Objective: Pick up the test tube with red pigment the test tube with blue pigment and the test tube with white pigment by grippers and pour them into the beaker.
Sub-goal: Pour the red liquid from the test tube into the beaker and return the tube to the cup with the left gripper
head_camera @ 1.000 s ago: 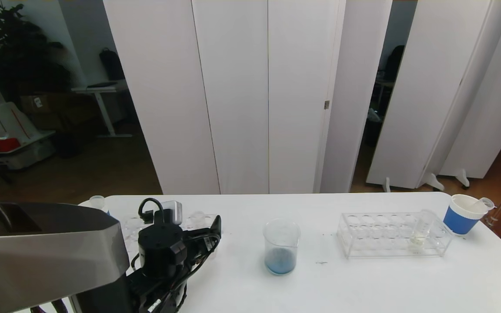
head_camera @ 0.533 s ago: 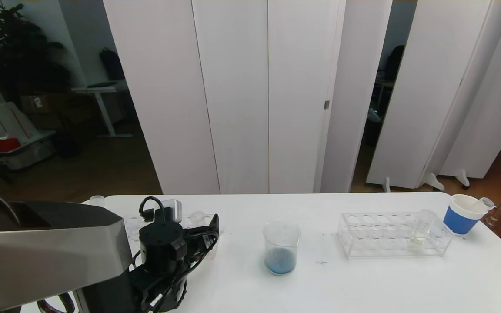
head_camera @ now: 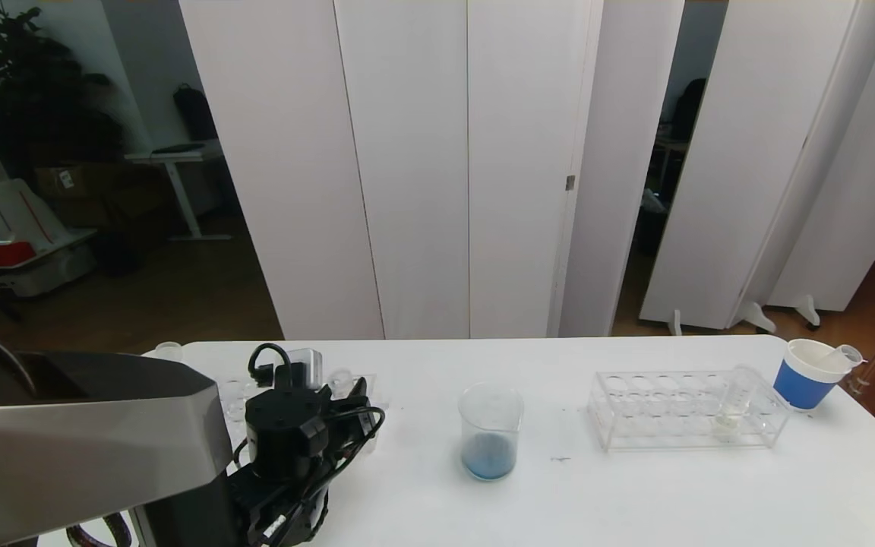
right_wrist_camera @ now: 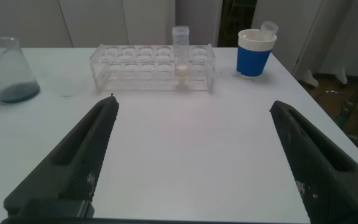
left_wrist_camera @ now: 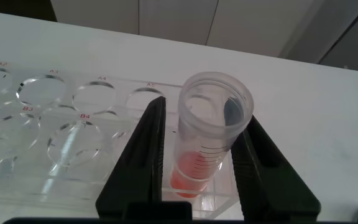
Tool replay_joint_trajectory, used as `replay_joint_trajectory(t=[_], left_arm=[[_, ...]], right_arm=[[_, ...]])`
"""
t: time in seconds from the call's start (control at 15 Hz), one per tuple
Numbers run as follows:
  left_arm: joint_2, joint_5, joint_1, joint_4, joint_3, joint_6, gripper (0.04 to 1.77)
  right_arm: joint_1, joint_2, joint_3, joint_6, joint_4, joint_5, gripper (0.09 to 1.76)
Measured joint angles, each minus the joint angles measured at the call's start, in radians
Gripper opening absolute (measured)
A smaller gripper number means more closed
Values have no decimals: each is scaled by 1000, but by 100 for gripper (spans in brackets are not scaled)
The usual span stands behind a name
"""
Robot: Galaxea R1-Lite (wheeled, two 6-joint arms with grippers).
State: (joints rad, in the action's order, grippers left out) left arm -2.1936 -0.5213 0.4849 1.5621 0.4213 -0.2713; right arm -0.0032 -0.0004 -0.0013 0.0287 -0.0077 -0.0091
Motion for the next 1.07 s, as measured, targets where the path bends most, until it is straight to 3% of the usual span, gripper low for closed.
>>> replay_joint_trajectory(t=[0.13, 1.07], left_arm=[[1, 1, 1, 0, 0, 1, 60], [20, -6, 9, -4, -3, 37, 60]], right_arm=[[0, 0, 0, -1, 0, 0, 175], [0, 0, 0, -1, 0, 0, 175]])
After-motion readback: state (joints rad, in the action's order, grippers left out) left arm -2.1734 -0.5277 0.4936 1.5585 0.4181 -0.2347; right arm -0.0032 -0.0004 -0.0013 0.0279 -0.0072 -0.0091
